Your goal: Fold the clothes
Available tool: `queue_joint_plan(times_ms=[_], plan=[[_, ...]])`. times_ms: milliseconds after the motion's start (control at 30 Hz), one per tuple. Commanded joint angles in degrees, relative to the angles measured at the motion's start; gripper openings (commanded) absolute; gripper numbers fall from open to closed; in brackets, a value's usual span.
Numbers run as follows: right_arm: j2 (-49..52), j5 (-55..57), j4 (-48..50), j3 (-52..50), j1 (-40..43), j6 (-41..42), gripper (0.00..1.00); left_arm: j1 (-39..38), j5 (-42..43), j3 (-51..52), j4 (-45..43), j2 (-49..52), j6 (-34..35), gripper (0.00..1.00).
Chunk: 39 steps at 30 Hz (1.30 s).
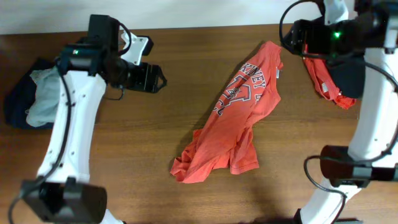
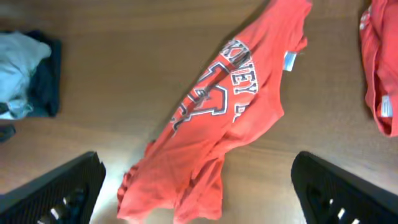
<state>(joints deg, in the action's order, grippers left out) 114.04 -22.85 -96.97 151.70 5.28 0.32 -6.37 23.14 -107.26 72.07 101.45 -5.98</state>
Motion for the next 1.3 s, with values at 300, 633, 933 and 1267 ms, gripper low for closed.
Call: queue_joint_plan(times_ms=[300, 633, 933, 1267], plan=[[-11.8, 10.4, -0.4, -4.0, 0.4, 9.5, 0.99, 0.1, -8.6, -1.0, 5.4, -8.9, 8.1, 0.87], [-19.6, 13.8, -0.1, -28.9, 0.4, 12.4, 0.99, -1.2, -9.4, 13.4, -0.5, -8.9, 15.8, 0.87], [-21.4, 8.2, 9.5, -52.6, 0.3, 12.5, 0.99, -4.7, -9.5, 23.6, -10.5, -8.9, 16.0, 0.87], [-31.0, 7.1, 22.3, -76.1, 0.3, 13.7, 0.99, -6.6, -14.0, 24.0, -15.5, -8.9, 16.0, 0.99]])
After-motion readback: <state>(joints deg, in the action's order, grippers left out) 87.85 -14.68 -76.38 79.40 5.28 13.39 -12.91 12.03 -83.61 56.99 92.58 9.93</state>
